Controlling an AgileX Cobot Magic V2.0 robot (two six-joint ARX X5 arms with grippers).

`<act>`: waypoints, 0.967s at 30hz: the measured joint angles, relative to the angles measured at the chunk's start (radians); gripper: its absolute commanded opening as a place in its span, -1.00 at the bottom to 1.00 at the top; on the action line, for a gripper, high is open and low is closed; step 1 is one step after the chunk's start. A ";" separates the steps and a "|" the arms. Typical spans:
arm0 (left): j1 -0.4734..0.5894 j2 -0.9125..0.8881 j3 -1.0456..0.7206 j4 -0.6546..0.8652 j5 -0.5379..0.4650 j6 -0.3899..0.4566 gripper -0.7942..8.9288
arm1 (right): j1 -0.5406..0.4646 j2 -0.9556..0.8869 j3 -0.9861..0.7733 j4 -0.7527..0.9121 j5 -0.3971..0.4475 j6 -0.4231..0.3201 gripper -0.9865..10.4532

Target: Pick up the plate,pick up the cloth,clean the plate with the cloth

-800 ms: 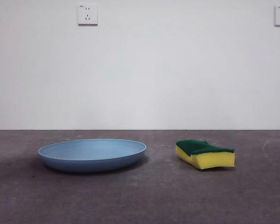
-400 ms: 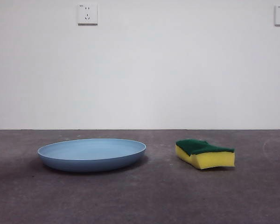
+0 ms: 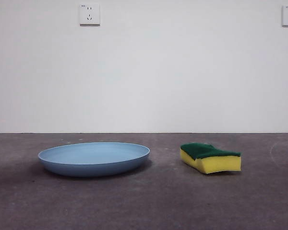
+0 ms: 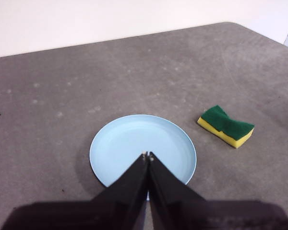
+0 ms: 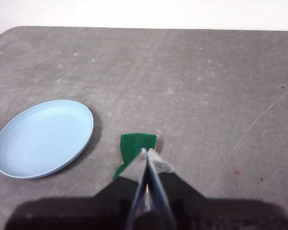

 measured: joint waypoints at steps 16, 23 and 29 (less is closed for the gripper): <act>0.104 -0.142 -0.187 0.209 -0.071 0.172 -0.84 | 0.000 0.000 0.000 0.000 0.000 0.000 -0.82; 0.206 -0.318 -0.475 0.448 -0.071 0.147 -0.84 | 0.000 0.000 0.000 0.000 0.000 0.000 -0.82; 0.258 -0.427 -0.619 0.460 -0.072 0.105 -0.84 | 0.000 0.000 0.000 0.000 0.000 0.000 -0.82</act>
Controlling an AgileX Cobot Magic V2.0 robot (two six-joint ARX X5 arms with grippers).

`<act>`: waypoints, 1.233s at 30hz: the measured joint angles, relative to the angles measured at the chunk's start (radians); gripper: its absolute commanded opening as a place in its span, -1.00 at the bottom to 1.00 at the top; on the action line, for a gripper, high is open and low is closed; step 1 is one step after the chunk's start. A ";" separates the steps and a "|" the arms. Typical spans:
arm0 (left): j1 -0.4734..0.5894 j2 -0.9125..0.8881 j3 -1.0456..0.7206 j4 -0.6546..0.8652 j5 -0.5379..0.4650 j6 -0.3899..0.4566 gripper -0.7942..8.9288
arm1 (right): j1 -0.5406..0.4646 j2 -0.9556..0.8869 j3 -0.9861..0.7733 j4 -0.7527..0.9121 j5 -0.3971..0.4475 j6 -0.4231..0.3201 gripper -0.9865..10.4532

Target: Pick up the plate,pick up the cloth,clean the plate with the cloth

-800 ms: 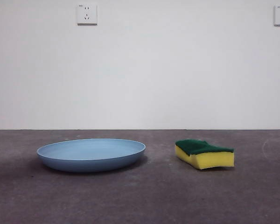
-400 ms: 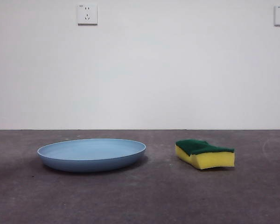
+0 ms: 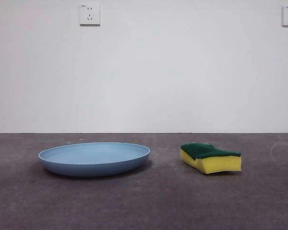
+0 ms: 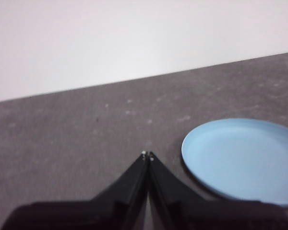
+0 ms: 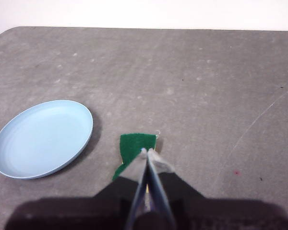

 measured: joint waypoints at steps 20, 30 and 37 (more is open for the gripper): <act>0.031 -0.037 -0.046 -0.082 -0.003 -0.060 -0.84 | 0.000 0.000 0.000 0.000 0.000 0.000 -0.82; 0.031 -0.037 -0.046 -0.082 -0.003 -0.060 -0.84 | 0.000 0.000 0.000 -0.001 0.000 0.000 -0.82; 0.031 -0.037 -0.046 -0.082 -0.003 -0.060 -0.84 | -0.010 -0.017 0.000 -0.016 0.019 -0.031 -0.82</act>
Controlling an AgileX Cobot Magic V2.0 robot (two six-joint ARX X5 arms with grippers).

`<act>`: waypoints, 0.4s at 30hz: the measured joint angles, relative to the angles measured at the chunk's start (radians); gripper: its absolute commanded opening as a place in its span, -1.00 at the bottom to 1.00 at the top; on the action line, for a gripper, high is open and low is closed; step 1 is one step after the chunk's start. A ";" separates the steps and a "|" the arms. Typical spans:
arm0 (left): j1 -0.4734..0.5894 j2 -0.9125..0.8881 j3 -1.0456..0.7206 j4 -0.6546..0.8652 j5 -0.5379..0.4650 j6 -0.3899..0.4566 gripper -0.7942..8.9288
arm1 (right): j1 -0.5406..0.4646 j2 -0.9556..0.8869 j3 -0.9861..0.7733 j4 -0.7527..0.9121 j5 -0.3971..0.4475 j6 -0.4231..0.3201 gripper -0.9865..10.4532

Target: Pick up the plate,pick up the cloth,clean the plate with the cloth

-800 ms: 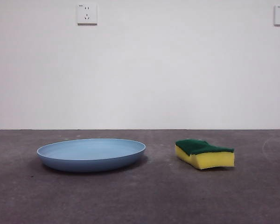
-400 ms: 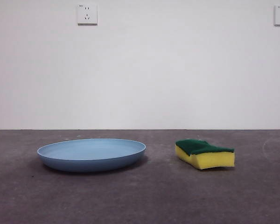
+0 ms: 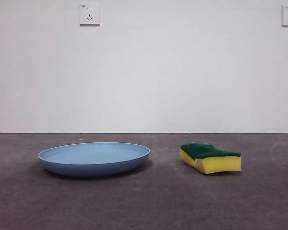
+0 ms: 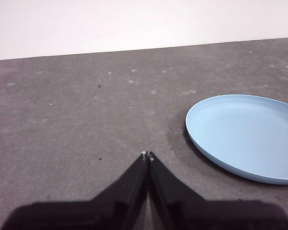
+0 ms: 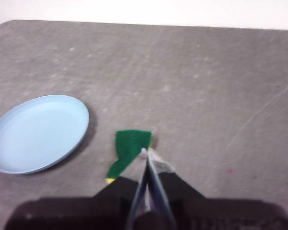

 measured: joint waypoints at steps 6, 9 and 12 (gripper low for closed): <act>0.000 0.000 0.000 0.000 0.000 0.000 -0.84 | -0.167 -0.081 -0.020 0.040 -0.060 -0.060 -0.82; 0.000 0.000 0.000 0.000 0.000 0.000 -0.84 | -0.296 -0.137 -0.100 0.118 -0.130 -0.089 -0.82; 0.000 0.000 0.000 0.000 0.000 0.000 -0.84 | -0.406 -0.211 -0.217 0.215 -0.199 -0.101 -0.82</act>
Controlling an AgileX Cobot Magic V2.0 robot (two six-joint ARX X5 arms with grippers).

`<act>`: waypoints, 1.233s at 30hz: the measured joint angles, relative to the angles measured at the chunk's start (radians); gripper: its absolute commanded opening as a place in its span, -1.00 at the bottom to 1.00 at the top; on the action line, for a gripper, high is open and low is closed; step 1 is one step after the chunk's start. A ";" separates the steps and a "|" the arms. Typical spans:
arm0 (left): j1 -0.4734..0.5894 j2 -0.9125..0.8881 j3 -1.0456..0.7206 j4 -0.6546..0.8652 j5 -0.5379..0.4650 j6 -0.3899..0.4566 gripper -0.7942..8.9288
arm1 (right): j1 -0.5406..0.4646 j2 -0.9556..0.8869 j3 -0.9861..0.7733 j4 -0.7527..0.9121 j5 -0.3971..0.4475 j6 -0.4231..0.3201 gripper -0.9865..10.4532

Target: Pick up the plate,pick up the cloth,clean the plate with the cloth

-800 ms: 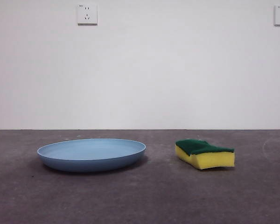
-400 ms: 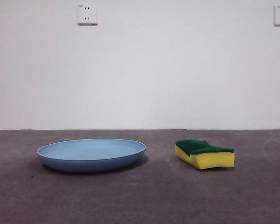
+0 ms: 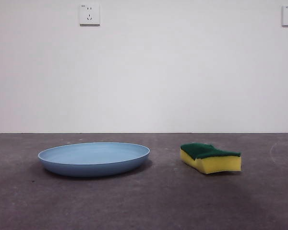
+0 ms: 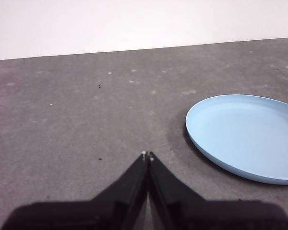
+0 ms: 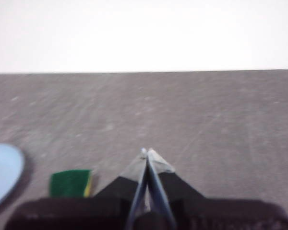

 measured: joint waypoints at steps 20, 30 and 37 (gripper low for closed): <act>0.000 0.000 0.000 0.000 0.000 0.000 -0.84 | -0.042 -0.297 -0.430 0.154 -0.058 0.074 -0.82; 0.000 0.000 0.000 0.000 0.000 0.000 -0.84 | -0.042 -0.287 -0.431 0.142 -0.055 0.092 -0.82; 0.000 0.000 0.000 0.000 0.000 0.000 -0.84 | -0.042 -0.284 -0.431 0.142 -0.055 0.095 -0.82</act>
